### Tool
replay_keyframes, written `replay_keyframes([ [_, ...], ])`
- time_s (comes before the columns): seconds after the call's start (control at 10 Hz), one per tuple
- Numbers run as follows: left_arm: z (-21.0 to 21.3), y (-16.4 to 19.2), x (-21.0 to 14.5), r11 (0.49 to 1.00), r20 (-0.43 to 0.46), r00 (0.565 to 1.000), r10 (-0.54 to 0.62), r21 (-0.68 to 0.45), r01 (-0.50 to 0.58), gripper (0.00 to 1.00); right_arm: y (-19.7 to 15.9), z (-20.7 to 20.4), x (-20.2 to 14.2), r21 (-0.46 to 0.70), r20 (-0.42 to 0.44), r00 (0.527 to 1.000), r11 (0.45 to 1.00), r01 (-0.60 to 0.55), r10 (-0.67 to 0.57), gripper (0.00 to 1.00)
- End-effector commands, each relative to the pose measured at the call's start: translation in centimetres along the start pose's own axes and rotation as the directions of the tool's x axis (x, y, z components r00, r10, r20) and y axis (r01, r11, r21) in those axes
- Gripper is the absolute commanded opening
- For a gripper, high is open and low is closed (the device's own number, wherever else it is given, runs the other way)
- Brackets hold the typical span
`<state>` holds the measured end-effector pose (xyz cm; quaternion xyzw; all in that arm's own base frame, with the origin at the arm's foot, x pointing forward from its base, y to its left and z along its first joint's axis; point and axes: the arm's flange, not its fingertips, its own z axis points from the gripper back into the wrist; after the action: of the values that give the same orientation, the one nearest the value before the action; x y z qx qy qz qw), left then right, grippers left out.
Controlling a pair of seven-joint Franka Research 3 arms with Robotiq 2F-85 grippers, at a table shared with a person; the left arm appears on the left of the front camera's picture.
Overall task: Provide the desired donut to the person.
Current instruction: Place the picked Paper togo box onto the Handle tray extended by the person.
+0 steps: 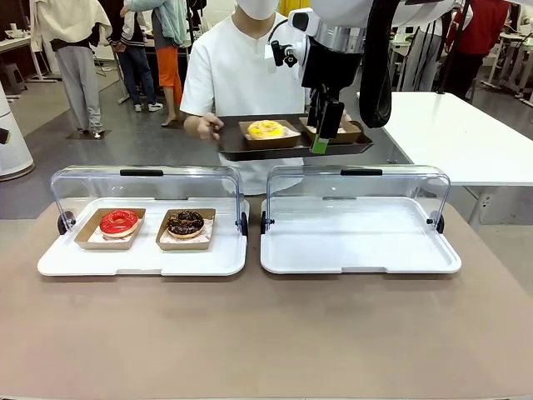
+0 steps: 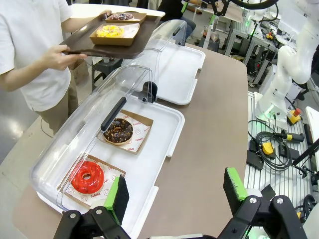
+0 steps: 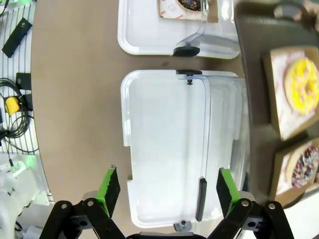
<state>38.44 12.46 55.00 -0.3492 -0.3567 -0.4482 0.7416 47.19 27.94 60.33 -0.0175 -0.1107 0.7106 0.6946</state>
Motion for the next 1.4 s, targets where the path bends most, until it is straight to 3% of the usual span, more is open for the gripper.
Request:
replay_keyframes([
  [0.0,0.1,-0.1,0.1,1.0,0.015,1.0,-0.004,-0.002,0.004,1.0,-0.3,0.0,0.0,0.006,-0.008,1.0,1.0,0.002,-0.002,1.0],
  [0.4,0.1,-0.1,0.1,1.0,0.015,1.0,-0.004,-0.002,0.004,1.0,0.0,0.0,0.0,0.0,0.0,1.0,1.0,0.0,0.0,1.0],
  [0.5,0.1,-0.1,0.1,1.0,0.015,1.0,-0.004,-0.002,0.004,1.0,-0.5,1.0,-3.6,0.025,0.114,0.992,0.999,0.044,-0.046,1.0],
  [0.8,0.1,-0.1,0.1,1.0,0.015,1.0,-0.004,-0.002,0.004,1.0,0.3,2.2,-15.7,0.056,0.33,0.94,0.996,0.076,-0.091,1.0],
  [1.0,0.1,-0.1,0.1,1.0,0.015,1.0,-0.004,-0.002,0.004,1.0,0.6,0.5,-24.7,0.021,0.383,0.916,0.992,0.124,-0.122,1.0],
  [1.3,0.1,-0.1,0.1,1.0,0.015,1.0,-0.004,-0.002,0.004,1.0,-0.6,-0.8,-34.4,-0.002,0.596,0.792,0.986,0.169,-0.135,1.0],
])
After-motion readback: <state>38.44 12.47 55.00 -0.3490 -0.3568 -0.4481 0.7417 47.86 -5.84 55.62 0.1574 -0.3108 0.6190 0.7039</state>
